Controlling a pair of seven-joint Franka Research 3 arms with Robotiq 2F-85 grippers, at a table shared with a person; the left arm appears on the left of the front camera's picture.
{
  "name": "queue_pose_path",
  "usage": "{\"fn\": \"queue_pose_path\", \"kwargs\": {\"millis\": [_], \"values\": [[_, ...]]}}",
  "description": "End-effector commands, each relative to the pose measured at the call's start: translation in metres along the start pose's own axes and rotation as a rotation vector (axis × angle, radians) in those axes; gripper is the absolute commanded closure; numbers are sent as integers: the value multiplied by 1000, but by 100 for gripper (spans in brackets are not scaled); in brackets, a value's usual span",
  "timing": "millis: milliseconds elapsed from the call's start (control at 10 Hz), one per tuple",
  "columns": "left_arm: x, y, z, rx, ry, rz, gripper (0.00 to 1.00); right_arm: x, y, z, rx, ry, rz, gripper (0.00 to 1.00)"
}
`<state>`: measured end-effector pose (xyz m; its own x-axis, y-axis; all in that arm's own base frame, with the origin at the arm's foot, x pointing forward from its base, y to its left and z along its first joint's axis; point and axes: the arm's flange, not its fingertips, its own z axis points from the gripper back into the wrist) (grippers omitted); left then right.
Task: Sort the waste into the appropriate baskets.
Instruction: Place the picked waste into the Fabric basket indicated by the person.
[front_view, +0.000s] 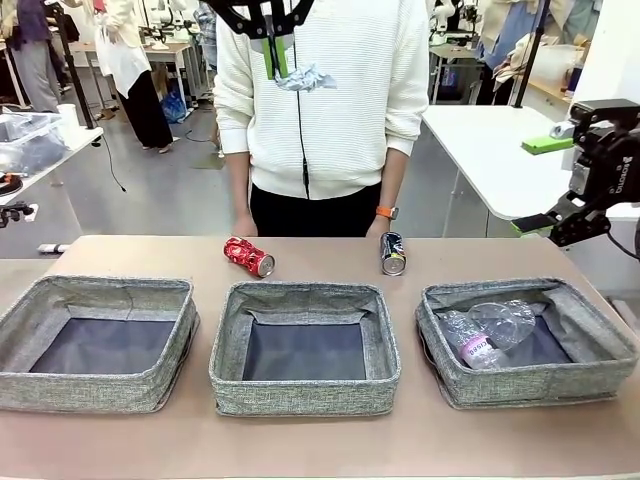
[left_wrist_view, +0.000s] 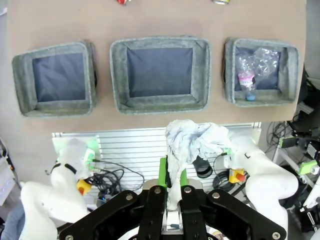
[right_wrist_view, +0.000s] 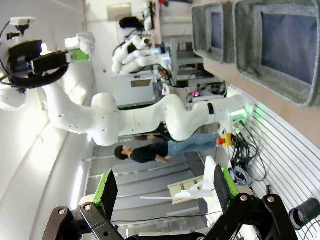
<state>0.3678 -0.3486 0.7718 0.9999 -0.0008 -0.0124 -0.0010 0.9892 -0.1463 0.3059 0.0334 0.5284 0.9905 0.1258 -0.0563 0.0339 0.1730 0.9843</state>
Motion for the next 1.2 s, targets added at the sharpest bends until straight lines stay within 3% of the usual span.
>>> {"fn": "queue_pose_path", "kwargs": {"millis": [0, 1100], "values": [[-1, 2, 2, 0, -9, 5, 94, 2, 3, -1, 19, 1, 25, 0], [-1, 2, 2, 0, -9, 5, 94, 2, 3, -1, 19, 1, 25, 0]]}}
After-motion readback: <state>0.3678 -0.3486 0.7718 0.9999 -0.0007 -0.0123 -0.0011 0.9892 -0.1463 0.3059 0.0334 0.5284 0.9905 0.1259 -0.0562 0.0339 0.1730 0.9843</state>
